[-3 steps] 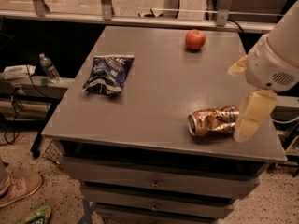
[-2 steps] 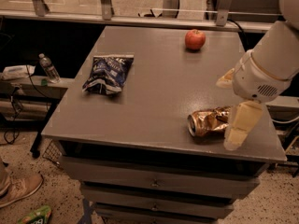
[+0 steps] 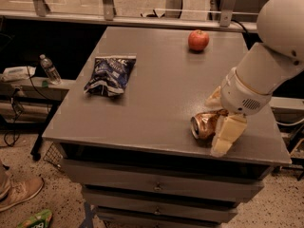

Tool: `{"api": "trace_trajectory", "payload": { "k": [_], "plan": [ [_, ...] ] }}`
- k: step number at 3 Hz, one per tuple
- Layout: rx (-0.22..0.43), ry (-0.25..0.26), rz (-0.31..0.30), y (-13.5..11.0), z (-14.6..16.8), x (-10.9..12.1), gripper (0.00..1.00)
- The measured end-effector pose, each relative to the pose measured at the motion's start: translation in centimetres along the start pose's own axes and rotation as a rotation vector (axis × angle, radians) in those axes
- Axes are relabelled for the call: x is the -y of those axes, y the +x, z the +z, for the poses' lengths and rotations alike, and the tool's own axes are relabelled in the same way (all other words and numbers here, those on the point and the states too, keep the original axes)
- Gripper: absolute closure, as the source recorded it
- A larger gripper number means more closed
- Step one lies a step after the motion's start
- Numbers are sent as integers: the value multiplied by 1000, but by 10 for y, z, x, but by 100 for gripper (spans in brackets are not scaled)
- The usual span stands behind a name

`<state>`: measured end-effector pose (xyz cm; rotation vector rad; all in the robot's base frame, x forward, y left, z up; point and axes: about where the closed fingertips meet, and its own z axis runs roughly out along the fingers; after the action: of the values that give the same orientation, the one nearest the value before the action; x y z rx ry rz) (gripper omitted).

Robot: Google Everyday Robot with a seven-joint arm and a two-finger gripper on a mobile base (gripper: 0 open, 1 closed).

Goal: Pick orange can

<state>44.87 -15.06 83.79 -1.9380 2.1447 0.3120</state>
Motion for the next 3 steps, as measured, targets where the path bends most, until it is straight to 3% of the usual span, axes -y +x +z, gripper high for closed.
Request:
{"api": "trace_trajectory", "payload": {
  "k": [1,3],
  "plan": [
    [23,-44,1,-3,17,-3,41],
    [31,-47,-2,-5,16,-2,87]
  ]
}}
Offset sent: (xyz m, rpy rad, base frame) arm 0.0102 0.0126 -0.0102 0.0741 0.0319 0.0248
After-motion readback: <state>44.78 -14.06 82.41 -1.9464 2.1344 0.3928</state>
